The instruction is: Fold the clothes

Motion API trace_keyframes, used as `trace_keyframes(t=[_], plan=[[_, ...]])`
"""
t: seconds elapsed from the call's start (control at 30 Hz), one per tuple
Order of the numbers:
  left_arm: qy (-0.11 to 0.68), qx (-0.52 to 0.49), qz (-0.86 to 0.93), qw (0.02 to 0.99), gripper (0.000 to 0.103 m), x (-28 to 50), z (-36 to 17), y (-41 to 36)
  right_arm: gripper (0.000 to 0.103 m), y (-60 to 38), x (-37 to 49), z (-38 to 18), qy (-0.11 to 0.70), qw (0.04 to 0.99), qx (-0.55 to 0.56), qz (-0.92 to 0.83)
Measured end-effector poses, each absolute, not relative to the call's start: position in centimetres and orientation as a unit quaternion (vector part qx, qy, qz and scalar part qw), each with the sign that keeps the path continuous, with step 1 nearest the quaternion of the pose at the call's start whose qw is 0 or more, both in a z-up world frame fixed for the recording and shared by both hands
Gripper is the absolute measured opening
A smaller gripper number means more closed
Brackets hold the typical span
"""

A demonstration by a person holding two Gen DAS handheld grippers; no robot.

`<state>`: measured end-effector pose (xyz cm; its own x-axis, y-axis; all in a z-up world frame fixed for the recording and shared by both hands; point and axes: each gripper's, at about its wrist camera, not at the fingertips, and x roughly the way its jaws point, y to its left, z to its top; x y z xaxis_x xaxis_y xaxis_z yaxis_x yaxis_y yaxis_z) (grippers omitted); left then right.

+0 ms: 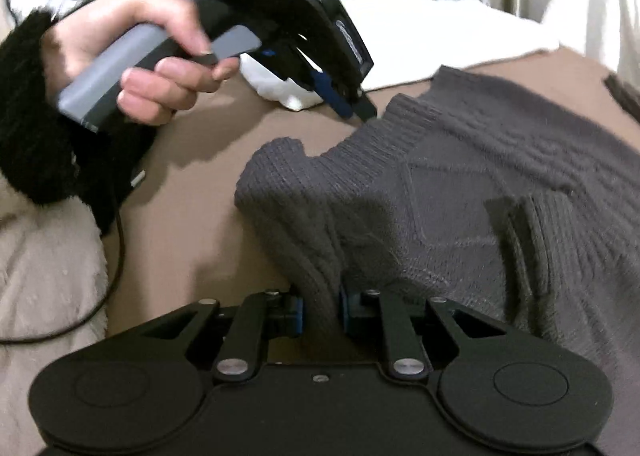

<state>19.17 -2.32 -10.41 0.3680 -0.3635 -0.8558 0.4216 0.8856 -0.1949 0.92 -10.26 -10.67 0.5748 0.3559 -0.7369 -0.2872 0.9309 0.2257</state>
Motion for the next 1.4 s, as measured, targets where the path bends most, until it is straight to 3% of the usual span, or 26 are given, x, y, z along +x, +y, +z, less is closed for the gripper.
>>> trace_keyframes(t=[0.03, 0.1, 0.2, 0.27, 0.43, 0.57, 0.77, 0.97, 1.23, 1.4], plan=[[0.506, 0.032, -0.238, 0.829, 0.033, 19.0, -10.3, -2.4, 0.041, -11.1, 0.8, -10.2, 0.425, 0.883, 0.071, 0.186], [0.490, 0.051, -0.234, 0.838, 0.043, 18.5, -9.7, -2.1, 0.051, -10.8, 0.9, -8.9, 0.417, 0.877, 0.117, 0.210], [0.423, 0.119, -0.219, 0.871, 0.062, 17.3, -8.0, -1.9, 0.053, -10.3, 0.3, -5.6, 0.365, 0.894, 0.105, 0.236], [0.402, 0.111, -0.225, 0.880, 0.065, 16.7, -7.1, -2.0, 0.058, -12.1, 0.2, -4.3, 0.350, 0.907, 0.107, 0.208], [0.405, 0.028, -0.262, 0.876, 0.067, 17.1, -5.9, -2.5, 0.059, -22.4, -1.2, -4.3, 0.344, 0.924, 0.157, 0.050], [0.414, 0.070, -0.244, 0.874, 0.070, 18.7, -6.5, -8.2, 0.059, -31.7, -2.2, -5.6, 0.346, 0.914, 0.203, -0.058], [0.554, -0.013, -0.344, 0.758, 0.073, 26.4, -8.4, -16.7, 0.059, -42.4, -1.0, -5.1, 0.354, 0.902, 0.202, -0.144], [0.510, 0.048, -0.331, 0.792, 0.073, 32.4, -8.6, -25.7, 0.059, -49.4, -2.2, -5.1, 0.347, 0.894, 0.204, -0.197], [0.515, -0.071, -0.278, 0.808, 0.074, 42.7, -12.0, -31.2, 0.059, -54.3, -4.1, -6.5, 0.345, 0.885, 0.212, -0.231], [0.513, -0.141, -0.288, 0.796, 0.085, 44.7, -14.0, -33.0, 0.059, -55.9, -5.1, -8.2, 0.365, 0.872, 0.216, -0.246]])
